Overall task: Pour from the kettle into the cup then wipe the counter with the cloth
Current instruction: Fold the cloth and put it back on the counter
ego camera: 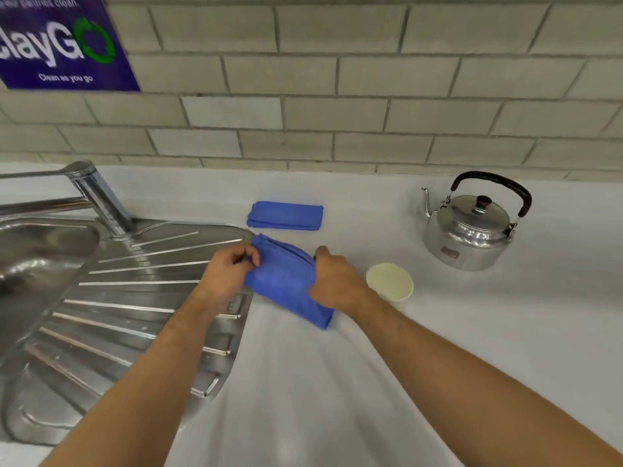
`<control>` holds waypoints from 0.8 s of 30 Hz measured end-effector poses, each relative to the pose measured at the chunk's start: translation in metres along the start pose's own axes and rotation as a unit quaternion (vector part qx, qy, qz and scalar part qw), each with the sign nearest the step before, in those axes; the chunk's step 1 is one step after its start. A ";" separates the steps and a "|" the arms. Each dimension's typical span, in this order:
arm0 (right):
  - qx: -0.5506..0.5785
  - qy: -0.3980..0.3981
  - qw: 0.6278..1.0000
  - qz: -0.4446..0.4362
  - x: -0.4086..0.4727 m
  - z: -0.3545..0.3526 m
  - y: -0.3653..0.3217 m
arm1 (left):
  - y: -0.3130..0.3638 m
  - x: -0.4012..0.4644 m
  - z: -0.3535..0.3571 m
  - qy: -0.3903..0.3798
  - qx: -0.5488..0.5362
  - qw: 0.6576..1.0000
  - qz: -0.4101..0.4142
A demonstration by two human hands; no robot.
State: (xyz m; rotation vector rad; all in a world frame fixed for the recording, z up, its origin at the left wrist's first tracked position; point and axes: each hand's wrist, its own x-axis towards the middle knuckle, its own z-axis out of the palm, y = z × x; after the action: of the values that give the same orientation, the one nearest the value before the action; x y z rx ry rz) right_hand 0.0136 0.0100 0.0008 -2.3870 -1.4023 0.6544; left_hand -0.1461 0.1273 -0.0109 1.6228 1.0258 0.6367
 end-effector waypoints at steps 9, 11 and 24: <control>0.158 -0.045 0.978 0.127 0.133 -0.058 -0.018 | 0.014 0.108 -0.035 -0.028 0.055 0.998 -0.004; 0.228 -0.033 0.963 0.139 0.141 -0.067 -0.011 | 0.016 0.120 -0.035 -0.036 0.068 0.997 0.000; 0.060 0.125 0.989 0.056 0.203 -0.026 0.010 | -0.011 0.206 -0.013 -0.054 0.294 0.954 -0.013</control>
State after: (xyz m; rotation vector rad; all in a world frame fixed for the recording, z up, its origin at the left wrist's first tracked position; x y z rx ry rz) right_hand 0.1205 0.1823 -0.0292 -2.3690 -1.1022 0.4330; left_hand -0.0595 0.3136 -0.0372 2.1257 1.2237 0.2199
